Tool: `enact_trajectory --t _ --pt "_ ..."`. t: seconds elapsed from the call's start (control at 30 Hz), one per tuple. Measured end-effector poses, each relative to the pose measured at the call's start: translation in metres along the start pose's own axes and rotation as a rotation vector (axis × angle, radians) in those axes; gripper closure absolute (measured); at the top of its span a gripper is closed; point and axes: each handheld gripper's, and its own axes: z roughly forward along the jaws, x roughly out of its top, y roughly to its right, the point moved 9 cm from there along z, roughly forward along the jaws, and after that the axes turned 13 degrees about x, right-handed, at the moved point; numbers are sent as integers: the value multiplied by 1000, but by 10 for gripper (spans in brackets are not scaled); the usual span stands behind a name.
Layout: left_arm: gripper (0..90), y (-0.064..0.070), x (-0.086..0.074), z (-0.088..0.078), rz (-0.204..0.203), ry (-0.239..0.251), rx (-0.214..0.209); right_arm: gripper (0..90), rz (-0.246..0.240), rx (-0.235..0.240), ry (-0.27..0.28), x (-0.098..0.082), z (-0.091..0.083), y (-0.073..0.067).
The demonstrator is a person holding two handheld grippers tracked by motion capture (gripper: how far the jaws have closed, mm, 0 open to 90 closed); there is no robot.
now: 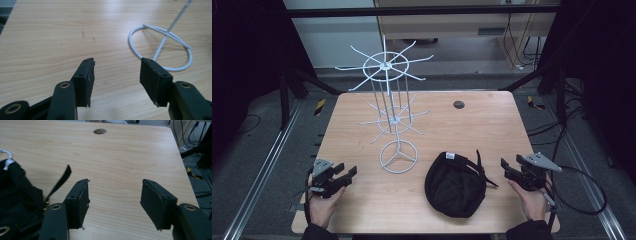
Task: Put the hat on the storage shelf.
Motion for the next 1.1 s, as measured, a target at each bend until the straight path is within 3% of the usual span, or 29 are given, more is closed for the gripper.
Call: enact_trajectory --t 0.07,0.2,0.3,0.33,0.4,0.77,1.1 --pt "457 7 0 -3 8 -2 -15 446 -14 19 -1 3 -2 -6" --pt "458 19 1 -8 17 -7 -39 533 -32 100 -26 4 -2 -21" --pt "457 25 1 -11 22 -7 -52 568 -50 128 -42 4 -2 -27" --pt "455 30 1 -13 30 -9 -65 604 -61 160 -52 5 -3 -32" --pt "455 35 1 -14 40 -10 -73 621 -66 174 -60 6 -3 -36" --pt "470 59 4 -17 55 -8 -108 620 -123 276 -77 18 -3 -61" --pt "522 89 6 -19 83 0 -161 616 -167 317 -105 24 4 -72"
